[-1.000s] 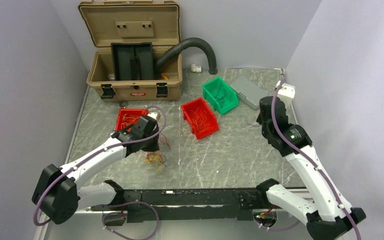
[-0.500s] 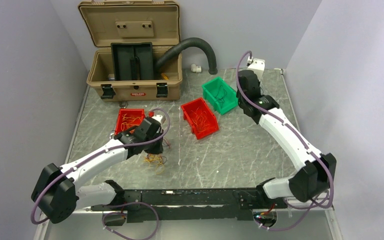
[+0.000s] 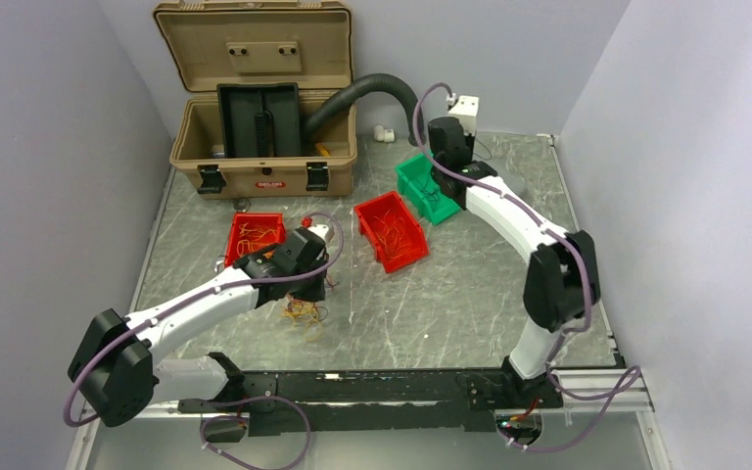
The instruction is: Untangle the cables
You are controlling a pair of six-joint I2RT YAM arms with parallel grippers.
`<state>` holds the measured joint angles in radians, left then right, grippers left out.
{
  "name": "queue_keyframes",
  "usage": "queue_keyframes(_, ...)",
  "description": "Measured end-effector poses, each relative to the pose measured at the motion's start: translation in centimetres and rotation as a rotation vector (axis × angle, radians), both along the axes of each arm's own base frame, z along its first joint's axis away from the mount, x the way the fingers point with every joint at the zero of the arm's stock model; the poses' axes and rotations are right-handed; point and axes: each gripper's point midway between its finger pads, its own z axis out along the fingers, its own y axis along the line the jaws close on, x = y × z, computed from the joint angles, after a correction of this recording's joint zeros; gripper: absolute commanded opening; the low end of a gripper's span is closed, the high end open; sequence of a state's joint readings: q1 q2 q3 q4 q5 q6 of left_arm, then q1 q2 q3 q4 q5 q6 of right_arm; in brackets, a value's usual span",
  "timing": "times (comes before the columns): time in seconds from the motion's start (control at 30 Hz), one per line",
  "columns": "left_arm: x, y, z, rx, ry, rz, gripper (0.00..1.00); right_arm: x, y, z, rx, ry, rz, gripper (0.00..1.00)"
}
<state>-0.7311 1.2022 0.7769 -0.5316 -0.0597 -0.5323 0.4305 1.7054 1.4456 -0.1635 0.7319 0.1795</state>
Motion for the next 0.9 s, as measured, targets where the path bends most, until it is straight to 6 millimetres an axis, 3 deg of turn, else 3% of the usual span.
queue_keyframes(0.13,0.2,0.0,0.0,0.014,0.004,0.002,0.00,1.5,1.0,-4.6,-0.019,0.089,0.010,0.00)
queue_keyframes(0.3,0.4,-0.1,0.2,0.020,-0.005,-0.004,0.00,1.8,3.2,-10.4,-0.002,0.235,0.103,0.00)
queue_keyframes(0.47,0.4,0.0,-0.1,0.030,0.002,-0.008,0.00,2.7,6.3,-13.0,0.051,0.332,0.229,0.00)
queue_keyframes(0.7,0.4,0.1,-0.3,0.037,0.004,-0.009,0.00,2.9,6.8,-11.8,0.068,0.337,0.253,0.00)
queue_keyframes(0.8,0.4,0.0,-0.2,0.036,0.004,-0.009,0.00,3.0,6.5,-9.4,0.075,0.303,0.254,0.00)
queue_keyframes(0.9,0.4,0.0,-0.2,0.036,0.003,-0.009,0.00,3.0,6.4,-5.2,0.093,0.229,0.261,0.00)
